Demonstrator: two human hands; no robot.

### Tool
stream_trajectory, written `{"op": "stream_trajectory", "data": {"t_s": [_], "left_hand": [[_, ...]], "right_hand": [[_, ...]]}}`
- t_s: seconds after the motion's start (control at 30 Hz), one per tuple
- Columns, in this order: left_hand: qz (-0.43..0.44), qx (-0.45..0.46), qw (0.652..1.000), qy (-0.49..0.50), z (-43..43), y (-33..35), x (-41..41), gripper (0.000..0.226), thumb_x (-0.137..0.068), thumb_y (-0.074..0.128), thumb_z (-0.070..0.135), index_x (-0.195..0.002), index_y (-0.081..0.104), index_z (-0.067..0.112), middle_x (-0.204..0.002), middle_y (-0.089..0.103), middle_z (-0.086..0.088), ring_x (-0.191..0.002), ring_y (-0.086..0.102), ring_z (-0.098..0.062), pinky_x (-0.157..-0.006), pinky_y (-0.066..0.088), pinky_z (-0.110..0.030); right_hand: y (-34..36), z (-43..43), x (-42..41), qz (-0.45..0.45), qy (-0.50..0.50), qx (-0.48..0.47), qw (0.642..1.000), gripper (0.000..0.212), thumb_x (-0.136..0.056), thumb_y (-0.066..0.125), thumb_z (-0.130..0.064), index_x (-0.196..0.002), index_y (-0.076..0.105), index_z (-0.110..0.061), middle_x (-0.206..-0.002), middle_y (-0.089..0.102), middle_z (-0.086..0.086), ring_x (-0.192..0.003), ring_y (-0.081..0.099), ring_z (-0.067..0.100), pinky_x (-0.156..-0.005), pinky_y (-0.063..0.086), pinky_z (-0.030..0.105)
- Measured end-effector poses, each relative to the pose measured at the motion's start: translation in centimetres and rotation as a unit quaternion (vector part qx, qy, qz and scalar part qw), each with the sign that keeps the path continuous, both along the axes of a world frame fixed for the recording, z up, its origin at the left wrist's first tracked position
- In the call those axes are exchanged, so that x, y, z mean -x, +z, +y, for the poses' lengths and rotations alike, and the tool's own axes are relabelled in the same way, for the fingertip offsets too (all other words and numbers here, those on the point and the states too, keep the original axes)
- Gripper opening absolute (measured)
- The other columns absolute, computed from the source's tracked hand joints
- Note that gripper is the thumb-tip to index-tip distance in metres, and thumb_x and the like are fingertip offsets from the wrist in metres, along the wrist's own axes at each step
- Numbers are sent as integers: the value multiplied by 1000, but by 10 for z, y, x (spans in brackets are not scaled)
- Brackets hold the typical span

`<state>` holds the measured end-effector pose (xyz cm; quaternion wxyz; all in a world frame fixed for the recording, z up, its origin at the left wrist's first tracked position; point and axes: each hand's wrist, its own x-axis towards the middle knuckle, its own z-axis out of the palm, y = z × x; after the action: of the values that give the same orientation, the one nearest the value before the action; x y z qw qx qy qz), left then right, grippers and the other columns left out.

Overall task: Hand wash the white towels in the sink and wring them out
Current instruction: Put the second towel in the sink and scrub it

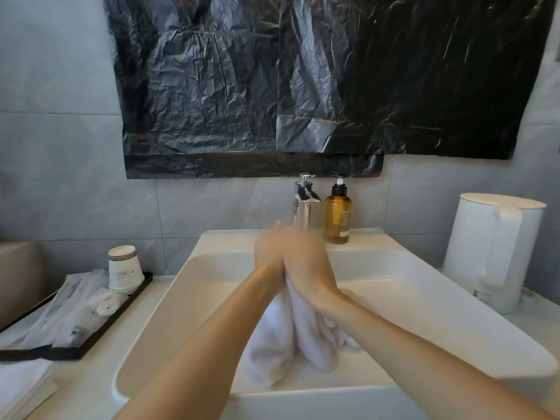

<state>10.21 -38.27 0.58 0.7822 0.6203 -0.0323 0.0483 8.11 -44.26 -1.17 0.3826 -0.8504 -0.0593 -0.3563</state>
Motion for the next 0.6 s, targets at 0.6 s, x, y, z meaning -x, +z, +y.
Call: {"op": "stream_trajectory", "data": {"t_s": [0.6], "left_hand": [[52,-5,998,-28,1,2,-2,31,-96,49,25,-68,53,12,-64,54,-4,-59,51,-17,-52,38,-24]], "right_hand": [[5,-13,-4,9,22,-51,998,44,-103,37,-32,-61,43,-19,-58,47,-1,-58,45,13,-55,32,31]]}}
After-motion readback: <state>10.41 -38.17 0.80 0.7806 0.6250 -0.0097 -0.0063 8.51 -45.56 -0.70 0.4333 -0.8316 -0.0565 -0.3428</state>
